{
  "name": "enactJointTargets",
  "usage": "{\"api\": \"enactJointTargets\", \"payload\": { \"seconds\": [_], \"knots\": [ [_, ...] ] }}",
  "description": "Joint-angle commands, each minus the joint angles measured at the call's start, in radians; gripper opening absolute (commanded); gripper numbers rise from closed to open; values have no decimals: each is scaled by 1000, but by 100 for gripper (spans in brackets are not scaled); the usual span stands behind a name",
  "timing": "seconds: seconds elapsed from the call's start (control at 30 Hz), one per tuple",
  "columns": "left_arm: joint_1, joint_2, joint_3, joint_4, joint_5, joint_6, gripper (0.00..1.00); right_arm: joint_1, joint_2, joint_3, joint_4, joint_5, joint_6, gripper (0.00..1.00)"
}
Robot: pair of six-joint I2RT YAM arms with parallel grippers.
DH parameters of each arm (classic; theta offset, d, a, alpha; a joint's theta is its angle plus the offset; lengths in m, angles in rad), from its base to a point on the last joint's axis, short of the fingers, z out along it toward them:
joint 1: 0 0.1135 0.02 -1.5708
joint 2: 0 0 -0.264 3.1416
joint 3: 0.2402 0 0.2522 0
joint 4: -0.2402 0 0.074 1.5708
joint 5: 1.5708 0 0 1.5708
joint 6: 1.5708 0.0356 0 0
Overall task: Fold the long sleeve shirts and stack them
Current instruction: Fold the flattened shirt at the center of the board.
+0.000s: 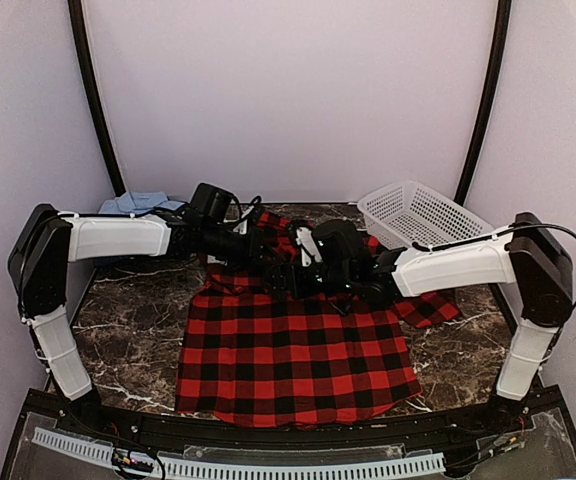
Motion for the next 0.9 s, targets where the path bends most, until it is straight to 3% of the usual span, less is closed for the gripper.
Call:
{"api": "enactJointTargets", "payload": {
  "seconds": [0.0,0.2,0.37,0.7,0.87],
  "knots": [
    [-7,-5,25,32,39,-16,0,5,48,64,67,7,14,89],
    [-9,-11,28,33,53,-26,0,0,73,92,70,83,34,82],
    [-9,-22,30,28,43,-21,0,-11,82,103,83,98,52,70],
    [-8,-25,53,24,27,-19,0,-13,99,121,38,116,56,34],
    [-9,-23,75,4,10,-15,4,-16,91,136,-4,157,49,1]
  ]
}}
